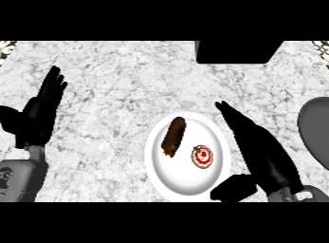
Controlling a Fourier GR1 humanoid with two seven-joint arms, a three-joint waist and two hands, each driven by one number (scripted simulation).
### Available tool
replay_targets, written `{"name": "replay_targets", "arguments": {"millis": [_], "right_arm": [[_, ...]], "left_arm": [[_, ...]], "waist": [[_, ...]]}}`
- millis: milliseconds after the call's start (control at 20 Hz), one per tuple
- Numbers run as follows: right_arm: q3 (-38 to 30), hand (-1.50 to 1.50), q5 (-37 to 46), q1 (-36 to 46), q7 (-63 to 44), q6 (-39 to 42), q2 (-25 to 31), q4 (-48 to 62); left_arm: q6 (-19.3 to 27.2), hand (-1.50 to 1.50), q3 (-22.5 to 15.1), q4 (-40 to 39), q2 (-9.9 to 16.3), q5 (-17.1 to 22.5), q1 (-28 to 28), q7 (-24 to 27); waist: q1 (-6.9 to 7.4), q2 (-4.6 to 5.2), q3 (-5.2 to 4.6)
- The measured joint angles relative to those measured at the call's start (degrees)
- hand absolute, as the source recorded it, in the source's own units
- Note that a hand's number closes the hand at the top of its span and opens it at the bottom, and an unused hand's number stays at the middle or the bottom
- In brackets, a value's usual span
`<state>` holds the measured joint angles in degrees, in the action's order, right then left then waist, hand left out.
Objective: Pick the cupcake from the plate and place it in the pan
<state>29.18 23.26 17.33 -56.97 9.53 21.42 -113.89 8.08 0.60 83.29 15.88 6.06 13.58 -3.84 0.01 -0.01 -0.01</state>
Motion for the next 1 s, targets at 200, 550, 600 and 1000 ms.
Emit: {"name": "replay_targets", "arguments": {"millis": [200,550,600,1000], "right_arm": [[0.3,-1.50,1.0,0.2,1.5,2.1,-2.0,3.3],[1.3,-1.50,5.3,1.4,2.2,4.9,-6.2,10.0],[1.0,-1.50,5.1,1.5,1.9,6.1,-5.7,9.6],[2.5,-1.50,8.6,2.1,1.4,9.8,-7.7,14.7]], "left_arm": [[0.4,0.00,-0.3,1.1,-1.2,-1.0,-0.5,-0.5],[-0.9,0.00,0.9,1.5,-1.6,-1.4,-1.1,-0.7],[-0.6,0.00,0.8,1.2,-1.9,-1.8,-0.8,-0.6],[-1.7,0.00,1.4,2.1,-2.1,-2.1,-2.1,-0.2]], "waist": [[0.10,0.00,0.00],[0.16,0.02,0.00],[0.09,0.01,0.00],[0.15,-0.01,-0.01]]}}
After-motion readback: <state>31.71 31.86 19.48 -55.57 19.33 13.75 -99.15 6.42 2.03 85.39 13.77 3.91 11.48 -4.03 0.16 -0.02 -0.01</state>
